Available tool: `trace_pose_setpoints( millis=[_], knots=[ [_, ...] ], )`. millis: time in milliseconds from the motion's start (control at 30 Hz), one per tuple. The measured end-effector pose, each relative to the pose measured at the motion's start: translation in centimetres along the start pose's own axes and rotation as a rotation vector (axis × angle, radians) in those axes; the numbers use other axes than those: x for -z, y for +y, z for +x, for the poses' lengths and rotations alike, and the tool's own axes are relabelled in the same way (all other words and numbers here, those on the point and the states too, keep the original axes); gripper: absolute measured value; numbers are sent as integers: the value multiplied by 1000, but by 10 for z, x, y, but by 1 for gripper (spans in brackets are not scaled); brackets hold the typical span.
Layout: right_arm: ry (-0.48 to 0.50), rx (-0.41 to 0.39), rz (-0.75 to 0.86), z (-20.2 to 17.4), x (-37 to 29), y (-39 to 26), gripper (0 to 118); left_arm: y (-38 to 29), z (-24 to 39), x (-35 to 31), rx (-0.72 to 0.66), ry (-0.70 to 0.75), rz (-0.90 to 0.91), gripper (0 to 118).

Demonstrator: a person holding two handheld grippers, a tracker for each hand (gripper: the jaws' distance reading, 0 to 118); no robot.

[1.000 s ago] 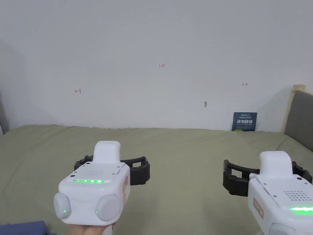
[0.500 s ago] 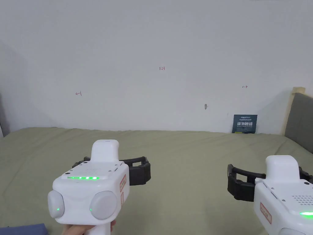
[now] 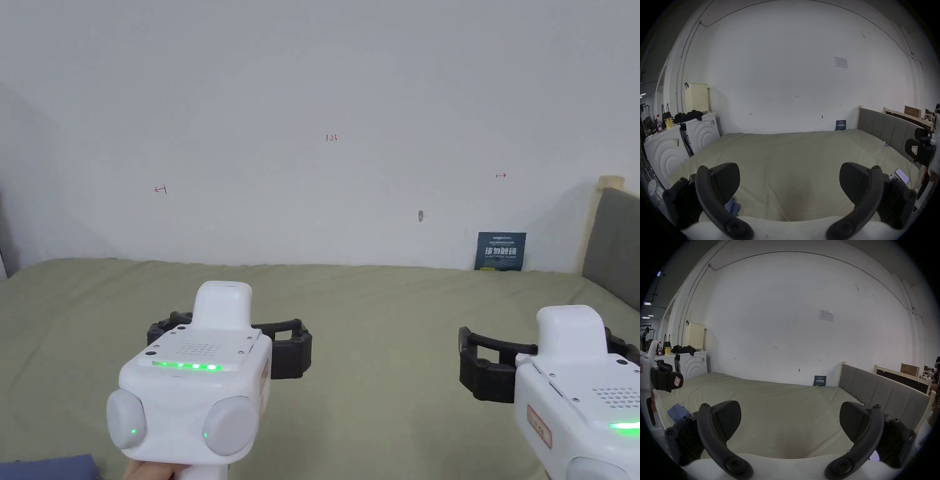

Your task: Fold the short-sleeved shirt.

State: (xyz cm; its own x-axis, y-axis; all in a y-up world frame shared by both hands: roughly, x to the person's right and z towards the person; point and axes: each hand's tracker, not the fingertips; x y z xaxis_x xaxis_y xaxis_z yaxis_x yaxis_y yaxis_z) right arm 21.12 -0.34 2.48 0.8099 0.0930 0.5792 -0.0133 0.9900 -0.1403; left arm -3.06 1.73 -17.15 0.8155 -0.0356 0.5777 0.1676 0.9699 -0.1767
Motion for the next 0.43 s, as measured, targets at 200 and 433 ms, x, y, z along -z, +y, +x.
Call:
trace_pose_setpoints(
  millis=[200, 433],
  knots=[
    [-2, -4, -4, -1, -2, 1, 118, 7, 1, -4, 1, 15, 14, 118],
    [4, 2, -6, -1, -2, 4, 118, 13, -6, -5, -103, -64, 4, 118]
  ],
)
